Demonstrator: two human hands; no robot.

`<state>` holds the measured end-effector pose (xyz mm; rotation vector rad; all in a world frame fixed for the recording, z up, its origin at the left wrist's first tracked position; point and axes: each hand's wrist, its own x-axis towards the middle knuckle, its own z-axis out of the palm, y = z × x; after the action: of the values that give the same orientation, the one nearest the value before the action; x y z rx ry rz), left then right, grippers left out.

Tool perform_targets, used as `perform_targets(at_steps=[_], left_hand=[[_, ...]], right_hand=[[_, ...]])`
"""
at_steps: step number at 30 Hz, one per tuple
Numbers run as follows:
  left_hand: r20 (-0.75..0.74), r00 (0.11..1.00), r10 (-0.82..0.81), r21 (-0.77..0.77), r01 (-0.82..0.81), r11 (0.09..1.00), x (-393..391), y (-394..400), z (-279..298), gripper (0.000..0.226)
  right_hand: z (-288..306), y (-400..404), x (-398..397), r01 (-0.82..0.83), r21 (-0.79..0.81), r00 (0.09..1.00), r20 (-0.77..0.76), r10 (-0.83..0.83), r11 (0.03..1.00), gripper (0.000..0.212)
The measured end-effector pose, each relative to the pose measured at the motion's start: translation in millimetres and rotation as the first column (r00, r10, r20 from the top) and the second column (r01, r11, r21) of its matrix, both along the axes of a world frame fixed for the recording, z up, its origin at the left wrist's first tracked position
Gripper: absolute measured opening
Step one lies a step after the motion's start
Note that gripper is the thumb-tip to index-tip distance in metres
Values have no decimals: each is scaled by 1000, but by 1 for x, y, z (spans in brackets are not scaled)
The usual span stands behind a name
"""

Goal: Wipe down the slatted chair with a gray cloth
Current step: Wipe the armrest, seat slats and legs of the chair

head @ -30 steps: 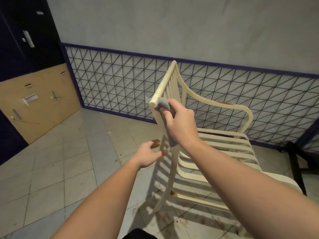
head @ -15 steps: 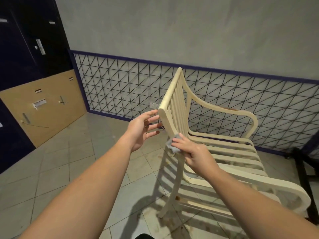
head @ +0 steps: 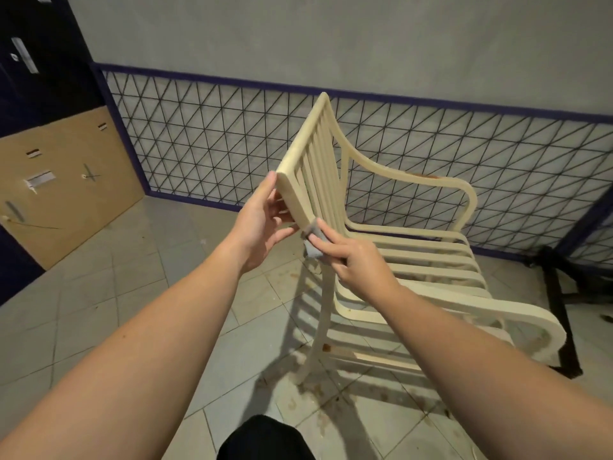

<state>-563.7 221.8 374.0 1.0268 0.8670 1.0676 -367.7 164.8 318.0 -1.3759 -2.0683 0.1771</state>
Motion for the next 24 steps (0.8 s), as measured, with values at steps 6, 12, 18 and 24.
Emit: perform_targets(at_steps=[6,12,18,24], left_hand=[[271,963,1,-106,29,994,-1,0,-15,79],[75,997,5,31,-7,999,5,-4,-10,63],[-82,988,131,166,-116,979,14,-2,-17,41],[-174,980,95,182,-63,981,22,-11,-39,19]], right_hand=[[-55,-41,77,112,-3,980,167,-110,994,43],[-42,-45,76,196,-59,980,-30,-198,979,50],[-4,-4,16,102,-138,989,-94,-116,985,53],[-41,-15,42,211,-179,973,-56,-224,961,60]])
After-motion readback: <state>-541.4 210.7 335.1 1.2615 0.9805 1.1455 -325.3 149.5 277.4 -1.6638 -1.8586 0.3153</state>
